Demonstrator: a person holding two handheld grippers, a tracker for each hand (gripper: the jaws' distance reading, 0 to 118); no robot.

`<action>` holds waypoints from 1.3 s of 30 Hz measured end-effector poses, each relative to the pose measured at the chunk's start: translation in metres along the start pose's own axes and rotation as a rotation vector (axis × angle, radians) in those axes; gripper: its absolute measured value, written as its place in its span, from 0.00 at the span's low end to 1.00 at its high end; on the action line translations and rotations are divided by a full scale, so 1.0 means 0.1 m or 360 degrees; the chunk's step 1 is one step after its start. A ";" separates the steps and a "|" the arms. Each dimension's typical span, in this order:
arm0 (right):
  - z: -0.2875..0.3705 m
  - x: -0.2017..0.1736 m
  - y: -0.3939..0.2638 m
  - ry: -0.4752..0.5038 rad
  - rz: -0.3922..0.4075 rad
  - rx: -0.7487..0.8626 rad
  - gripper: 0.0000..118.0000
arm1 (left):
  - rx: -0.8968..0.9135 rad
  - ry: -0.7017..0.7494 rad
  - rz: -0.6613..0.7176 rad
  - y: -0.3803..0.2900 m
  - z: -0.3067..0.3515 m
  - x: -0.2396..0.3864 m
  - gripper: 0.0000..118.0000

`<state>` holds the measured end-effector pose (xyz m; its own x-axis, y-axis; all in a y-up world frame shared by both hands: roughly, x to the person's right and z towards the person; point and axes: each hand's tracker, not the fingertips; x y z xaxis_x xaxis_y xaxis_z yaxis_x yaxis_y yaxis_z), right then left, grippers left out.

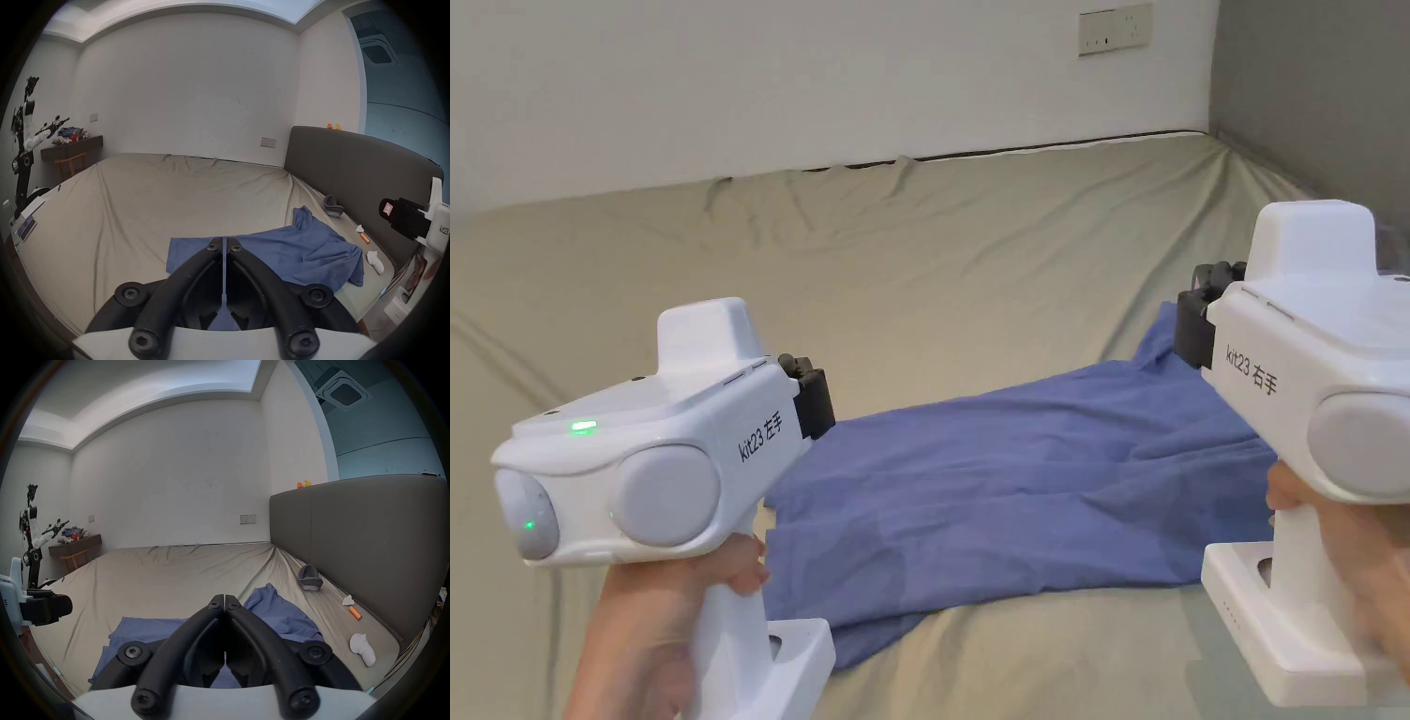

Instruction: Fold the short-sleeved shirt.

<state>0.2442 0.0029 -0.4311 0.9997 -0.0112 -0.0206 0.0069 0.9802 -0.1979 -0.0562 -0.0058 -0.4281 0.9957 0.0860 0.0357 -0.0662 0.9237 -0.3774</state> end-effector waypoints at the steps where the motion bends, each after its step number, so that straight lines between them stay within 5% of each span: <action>1: -0.01 -0.01 0.00 -0.0003 0.0001 0.0000 0.00 | -0.0009 0.0005 -0.0003 0.00 0.00 -0.01 0.00; 6: -0.13 -0.04 -0.04 0.0002 -0.0007 -0.0053 0.00 | -0.0054 0.0029 -0.0028 0.06 -0.20 -0.11 0.00; 7: -0.16 -0.03 -0.04 0.0004 -0.0001 -0.0054 0.00 | -0.0059 0.0036 -0.0017 0.07 -0.26 -0.14 0.11; 8: -0.21 -0.02 -0.05 0.0017 0.0003 -0.0058 0.00 | -0.0065 0.0032 -0.0010 0.08 -0.37 -0.18 0.37; 9: -0.27 -0.02 -0.07 0.0027 0.0000 -0.0076 0.00 | -0.0115 0.0025 -0.0056 0.08 -0.51 -0.19 0.75; 10: -0.32 -0.01 -0.08 0.0033 0.0005 -0.0092 0.00 | -0.0201 0.0031 -0.0123 0.06 -0.66 -0.21 0.97; 11: -0.37 0.00 -0.10 0.0043 0.0011 -0.0106 0.00 | -0.0310 0.0061 -0.0181 0.01 -0.74 -0.26 0.89; 18: -0.86 0.12 -0.35 0.0050 0.0012 -0.0220 0.00 | -0.0594 0.0164 -0.0043 -0.30 -2.09 -0.63 0.93; 24: -1.26 0.22 -0.55 0.0013 0.0025 -0.0300 0.00 | -0.0749 0.0261 -0.0323 -0.56 -2.94 -0.67 0.93; 27: -1.38 0.26 -0.58 0.0022 0.0013 -0.0328 0.00 | -0.0792 0.0232 -0.0295 -0.60 -3.12 -0.70 0.90; 30: -1.39 0.30 -0.56 0.0007 0.0027 -0.0322 0.00 | -0.0770 0.0123 -0.0121 -0.61 -3.07 -0.71 0.65; 34: -1.30 0.44 -0.45 0.0001 -0.0017 -0.0281 0.00 | -0.0779 -0.0013 -0.0025 -0.57 -3.05 -0.66 0.03; 37: -1.19 0.56 -0.33 -0.0019 -0.0050 -0.0277 0.00 | -0.0807 0.0009 -0.0129 -0.58 -3.07 -0.60 0.02; 39: -1.11 0.70 -0.27 -0.0042 -0.0030 -0.0298 0.19 | -0.0813 0.0003 -0.0132 -0.61 -3.09 -0.61 0.02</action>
<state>0.3112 -0.0463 -0.5360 0.9997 -0.0220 0.0098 0.0241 0.9259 -0.3770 -0.0926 -0.1827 -0.6937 0.9964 0.0188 0.0832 0.0530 0.6274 -0.7769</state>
